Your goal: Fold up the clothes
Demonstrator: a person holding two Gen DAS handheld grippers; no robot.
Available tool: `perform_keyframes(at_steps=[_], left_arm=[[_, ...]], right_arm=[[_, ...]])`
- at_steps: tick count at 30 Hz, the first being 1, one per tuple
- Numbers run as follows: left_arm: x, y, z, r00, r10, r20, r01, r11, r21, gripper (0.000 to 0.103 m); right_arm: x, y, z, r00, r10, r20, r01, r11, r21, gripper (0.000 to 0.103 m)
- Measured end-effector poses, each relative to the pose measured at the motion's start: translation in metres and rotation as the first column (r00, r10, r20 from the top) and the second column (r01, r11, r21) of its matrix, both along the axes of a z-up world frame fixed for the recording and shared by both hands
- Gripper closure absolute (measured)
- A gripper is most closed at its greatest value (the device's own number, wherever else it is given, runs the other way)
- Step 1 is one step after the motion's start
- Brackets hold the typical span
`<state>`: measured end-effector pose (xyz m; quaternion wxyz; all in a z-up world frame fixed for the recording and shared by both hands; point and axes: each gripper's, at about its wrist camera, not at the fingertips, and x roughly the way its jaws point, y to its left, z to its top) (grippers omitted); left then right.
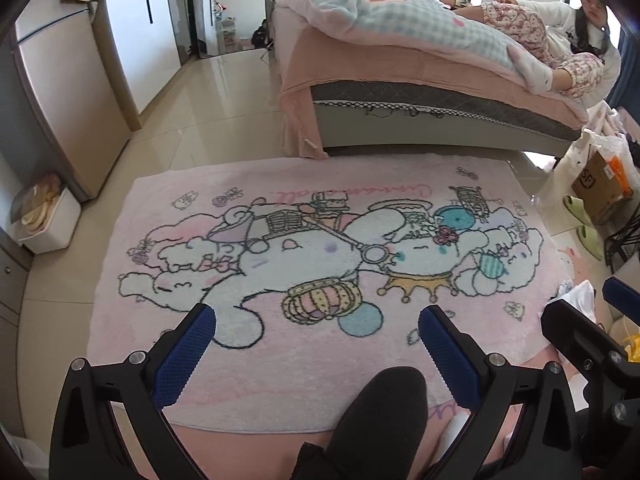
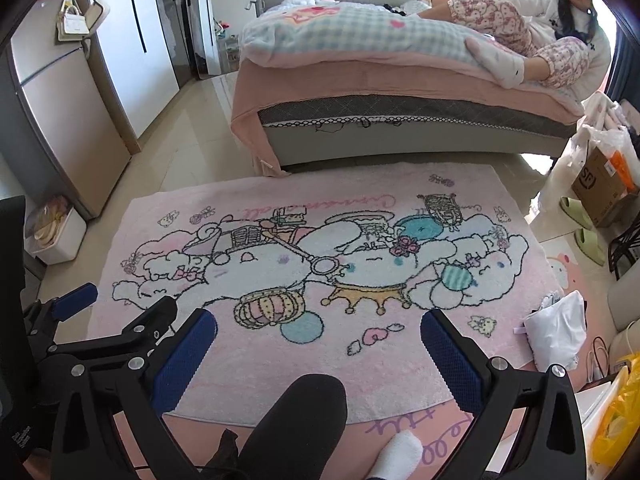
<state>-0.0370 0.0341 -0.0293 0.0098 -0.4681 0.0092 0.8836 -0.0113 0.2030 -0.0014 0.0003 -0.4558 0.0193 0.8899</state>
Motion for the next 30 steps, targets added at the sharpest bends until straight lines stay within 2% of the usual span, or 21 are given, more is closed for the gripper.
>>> perform_keyframes(at_steps=[10, 20, 30], left_arm=[[0.032, 0.008, 0.044, 0.995, -0.038, -0.093, 0.031, 0.997, -0.075, 0.0], [0.034, 0.012, 0.031, 0.999, -0.031, -0.043, 0.029, 0.998, -0.06, 0.0], [0.035, 0.017, 0.031, 0.997, -0.045, -0.067, 0.041, 0.997, -0.063, 0.0]], right_arm=[[0.018, 0.021, 0.019, 0.997, -0.07, -0.039, 0.07, 0.998, 0.002, 0.0], [0.02, 0.03, -0.01, 0.993, -0.093, 0.071, 0.094, 0.996, -0.01, 0.0], [0.02, 0.033, -0.015, 0.991, -0.102, 0.091, 0.102, 0.995, 0.002, 0.0]])
